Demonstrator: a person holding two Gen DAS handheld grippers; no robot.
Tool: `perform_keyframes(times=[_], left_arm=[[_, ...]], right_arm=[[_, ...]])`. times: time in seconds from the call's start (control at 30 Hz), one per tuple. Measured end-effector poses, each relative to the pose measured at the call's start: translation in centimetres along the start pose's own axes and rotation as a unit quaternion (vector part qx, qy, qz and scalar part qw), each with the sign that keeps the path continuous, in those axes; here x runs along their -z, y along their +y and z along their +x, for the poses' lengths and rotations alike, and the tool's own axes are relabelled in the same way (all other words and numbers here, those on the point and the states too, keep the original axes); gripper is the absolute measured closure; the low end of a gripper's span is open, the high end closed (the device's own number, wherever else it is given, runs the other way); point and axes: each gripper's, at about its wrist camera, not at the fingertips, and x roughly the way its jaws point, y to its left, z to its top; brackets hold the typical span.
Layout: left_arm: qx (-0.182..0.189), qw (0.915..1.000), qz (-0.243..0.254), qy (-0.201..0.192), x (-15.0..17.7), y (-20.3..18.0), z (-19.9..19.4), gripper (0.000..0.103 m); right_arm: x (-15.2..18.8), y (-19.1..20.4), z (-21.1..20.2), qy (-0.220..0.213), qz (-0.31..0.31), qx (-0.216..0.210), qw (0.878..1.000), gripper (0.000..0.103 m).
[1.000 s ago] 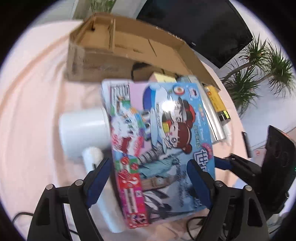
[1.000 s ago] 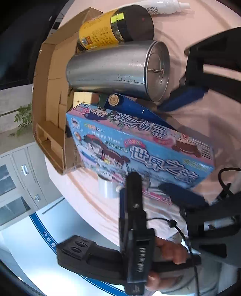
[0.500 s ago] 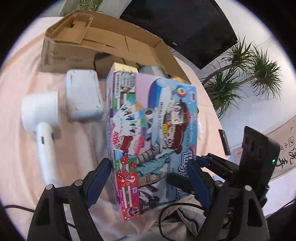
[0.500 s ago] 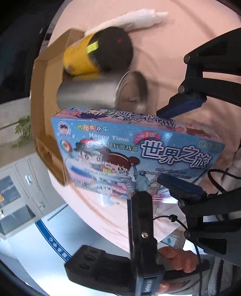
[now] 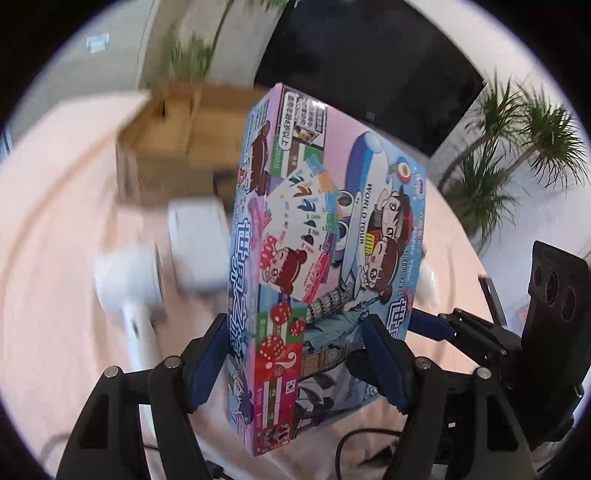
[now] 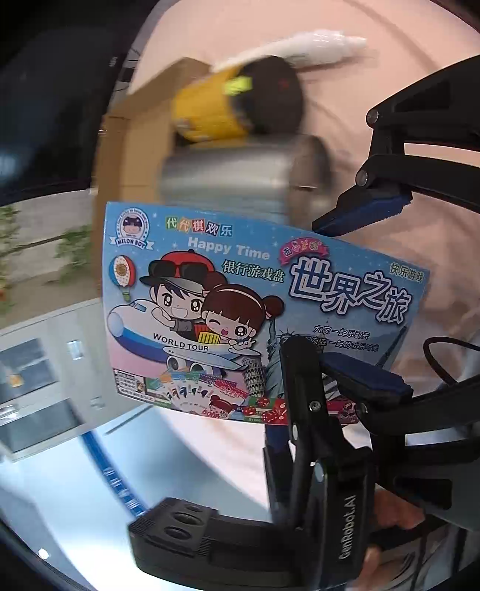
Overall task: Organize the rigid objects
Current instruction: 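Grasp the blue-and-pink game box with the right tool and lift it, then lower the game box flat into the cardboard box and open the right tool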
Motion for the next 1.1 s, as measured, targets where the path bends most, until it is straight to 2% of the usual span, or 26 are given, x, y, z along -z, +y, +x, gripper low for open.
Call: perform_keyframes(times=[0.13, 0.27, 0.4, 0.53, 0.67, 0.8, 1.0, 1.1], left_arm=[[-0.017, 0.9984, 0.027, -0.046, -3.2, -0.1, -1.4, 0.031], [-0.021, 0.9954, 0.047, -0.081, -7.7, -1.1, -0.7, 0.031], [-0.016, 0.9913, 0.076, -0.107, -13.3, -1.3, -0.1, 0.031], [-0.016, 0.9903, 0.075, -0.115, -17.5, -0.4, 0.8, 0.031], [-0.015, 0.9938, 0.057, -0.094, -19.9, 1.2, 3.1, 0.031], [-0.020, 0.9982, 0.026, -0.050, -20.3, 3.7, 7.1, 0.031], [-0.033, 0.9984, -0.021, 0.040, -18.7, 7.3, 13.8, 0.033], [-0.050, 0.9968, -0.017, 0.060, -17.8, 7.8, 15.0, 0.041]], right_arm=[[-2.9, 0.1, -1.4, -0.055, 0.000, -0.001, 0.999, 0.040], [-7.4, -0.5, -1.6, -0.088, -0.002, 0.001, 0.996, 0.040], [-12.7, -2.1, -1.1, -0.103, -0.006, 0.003, 0.995, 0.040], [-18.5, -3.0, -0.4, -0.112, -0.025, 0.018, 0.993, 0.040], [-22.0, -4.5, 2.2, -0.091, -0.021, 0.014, 0.996, 0.039], [-23.6, -6.1, 6.3, -0.044, -0.010, 0.001, 0.999, 0.039], [-22.7, -8.6, 14.3, 0.058, 0.021, -0.022, 0.998, 0.039], [-21.7, -9.0, 16.7, 0.094, 0.030, -0.025, 0.995, 0.039]])
